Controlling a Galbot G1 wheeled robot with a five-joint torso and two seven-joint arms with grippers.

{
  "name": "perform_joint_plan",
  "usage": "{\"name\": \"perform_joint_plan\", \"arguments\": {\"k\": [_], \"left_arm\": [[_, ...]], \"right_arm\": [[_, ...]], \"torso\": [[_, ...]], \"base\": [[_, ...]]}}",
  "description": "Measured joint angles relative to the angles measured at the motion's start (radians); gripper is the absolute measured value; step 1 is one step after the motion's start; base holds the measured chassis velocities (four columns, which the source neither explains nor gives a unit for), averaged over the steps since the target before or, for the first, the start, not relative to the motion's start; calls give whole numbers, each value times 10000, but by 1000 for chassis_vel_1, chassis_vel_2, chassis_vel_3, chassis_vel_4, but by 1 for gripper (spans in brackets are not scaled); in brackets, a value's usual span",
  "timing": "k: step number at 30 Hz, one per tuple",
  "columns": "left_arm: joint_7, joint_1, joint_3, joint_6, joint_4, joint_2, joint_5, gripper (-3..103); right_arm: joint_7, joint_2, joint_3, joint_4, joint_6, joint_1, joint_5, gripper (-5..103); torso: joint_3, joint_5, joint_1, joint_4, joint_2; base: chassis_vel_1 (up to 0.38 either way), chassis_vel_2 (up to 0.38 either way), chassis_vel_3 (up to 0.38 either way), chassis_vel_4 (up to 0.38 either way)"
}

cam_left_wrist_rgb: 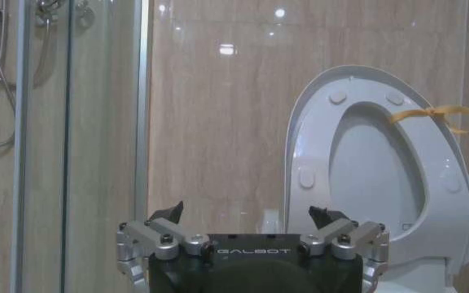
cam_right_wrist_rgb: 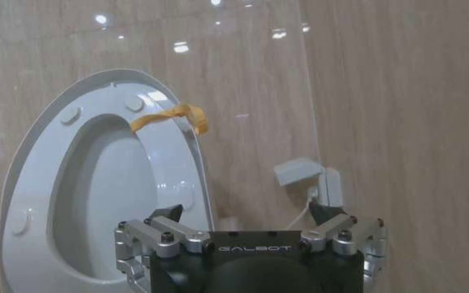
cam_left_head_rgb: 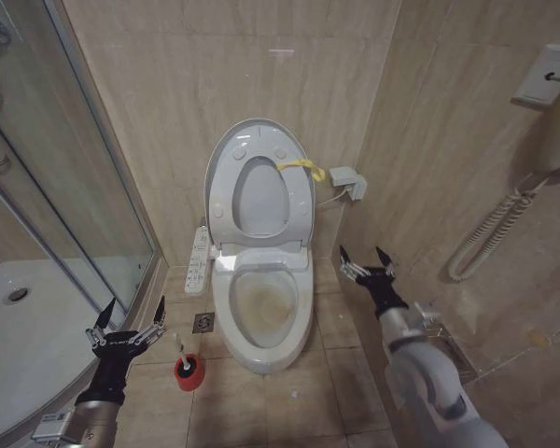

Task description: Open the toilet lid, clean the toilet bowl with a toilet brush, close the toilet lid, and flush.

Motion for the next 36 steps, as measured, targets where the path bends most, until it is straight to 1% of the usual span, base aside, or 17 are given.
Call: {"name": "perform_joint_plan", "arguments": {"k": [3,6,8,11,13,15,21,25,36], "left_arm": [[0,0,0,0,0,0,0,100],[0,0,0,0,0,0,0,100],[0,0,0,0,0,0,0,100],[0,0,0,0,0,0,0,100],[0,0,0,0,0,0,0,100],[0,0,0,0,0,0,0,100],[0,0,0,0,0,0,0,100],[0,0,0,0,0,0,0,100],[0,0,-1,0,0,0,0,100]], "right_arm": [[-23,290,33,236,123,-401,-187,100],[-6,754,69,646,306,-1007,-661,100],[-4,838,80,698,349,-1091,-725,100],[0,1227,168,884,415,-1367,-1133,100],[-6,1297,174,906,435,-1414,-1202,100],[-123,1543,157,971,500,-1595,-1412,100],[-293,1982,-70,1034,608,-1789,-1747,100],[-377,2176,-146,1041,613,-1793,-1889,100],[-529,2264,-165,893,609,-1734,-2035,100]], "torso": [[0,0,0,2,0],[0,-1,0,0,0],[0,-1,0,0,0],[0,-1,1,0,0],[1,-2,1,0,0],[1,-2,1,0,0],[1,-2,1,1,0],[1,-2,1,0,-1],[1,0,1,0,-1]], "base": [[0,0,0,0],[0,0,0,0],[0,0,0,0],[0,0,0,0],[0,0,0,0],[0,0,0,0],[0,0,0,0],[0,0,0,0],[0,0,0,0]]}}
